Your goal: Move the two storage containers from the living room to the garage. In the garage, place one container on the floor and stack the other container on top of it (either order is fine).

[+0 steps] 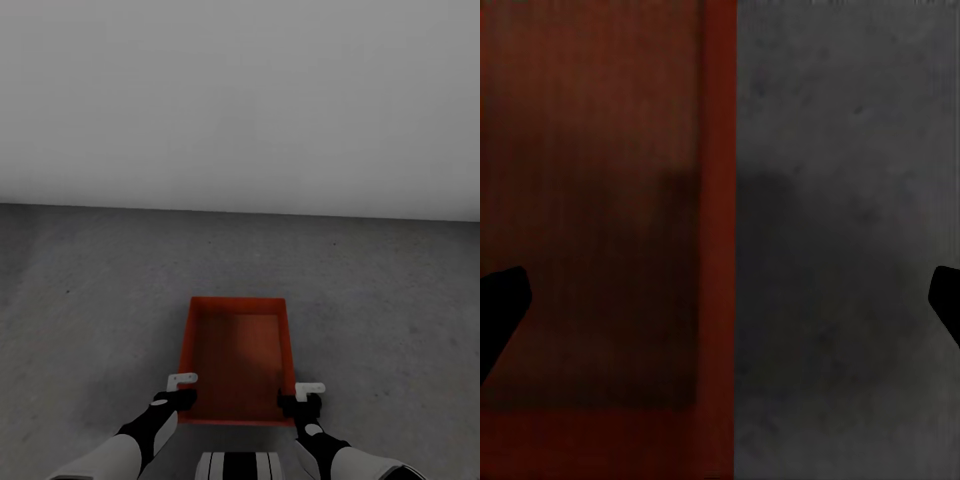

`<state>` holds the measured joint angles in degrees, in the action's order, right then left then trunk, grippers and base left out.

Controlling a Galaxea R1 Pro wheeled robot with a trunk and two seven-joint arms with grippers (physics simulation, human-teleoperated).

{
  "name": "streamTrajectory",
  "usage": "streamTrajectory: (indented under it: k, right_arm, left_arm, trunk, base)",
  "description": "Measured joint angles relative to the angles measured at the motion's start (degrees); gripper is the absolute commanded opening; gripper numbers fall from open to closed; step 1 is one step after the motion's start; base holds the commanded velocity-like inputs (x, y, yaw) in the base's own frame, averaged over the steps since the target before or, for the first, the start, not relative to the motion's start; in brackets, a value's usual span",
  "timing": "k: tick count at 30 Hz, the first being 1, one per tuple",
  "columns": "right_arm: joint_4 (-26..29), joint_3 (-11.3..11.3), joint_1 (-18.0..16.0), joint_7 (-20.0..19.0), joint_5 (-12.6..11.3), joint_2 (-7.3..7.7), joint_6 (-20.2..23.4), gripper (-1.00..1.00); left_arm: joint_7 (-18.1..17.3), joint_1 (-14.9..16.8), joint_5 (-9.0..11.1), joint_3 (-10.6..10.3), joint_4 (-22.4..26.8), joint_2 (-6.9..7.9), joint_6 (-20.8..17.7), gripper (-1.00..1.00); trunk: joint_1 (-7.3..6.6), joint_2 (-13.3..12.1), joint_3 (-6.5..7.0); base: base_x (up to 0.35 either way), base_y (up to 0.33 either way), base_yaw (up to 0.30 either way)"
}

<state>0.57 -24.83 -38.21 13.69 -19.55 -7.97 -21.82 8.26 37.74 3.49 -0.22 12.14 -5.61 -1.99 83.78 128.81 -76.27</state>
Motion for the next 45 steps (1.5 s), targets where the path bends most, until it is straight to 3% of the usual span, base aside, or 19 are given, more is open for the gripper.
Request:
streamTrajectory:
  k: [45]
  right_arm:
    - [0.0,0.0,0.0,0.04,-0.51,-0.01,-0.02,1.0]
  left_arm:
    - [0.01,-0.01,0.16,0.16,-0.22,0.17,-0.02,1.0]
  trunk:
    - [-9.88,-18.05,8.08]
  base:
    - [0.0,0.0,0.0]
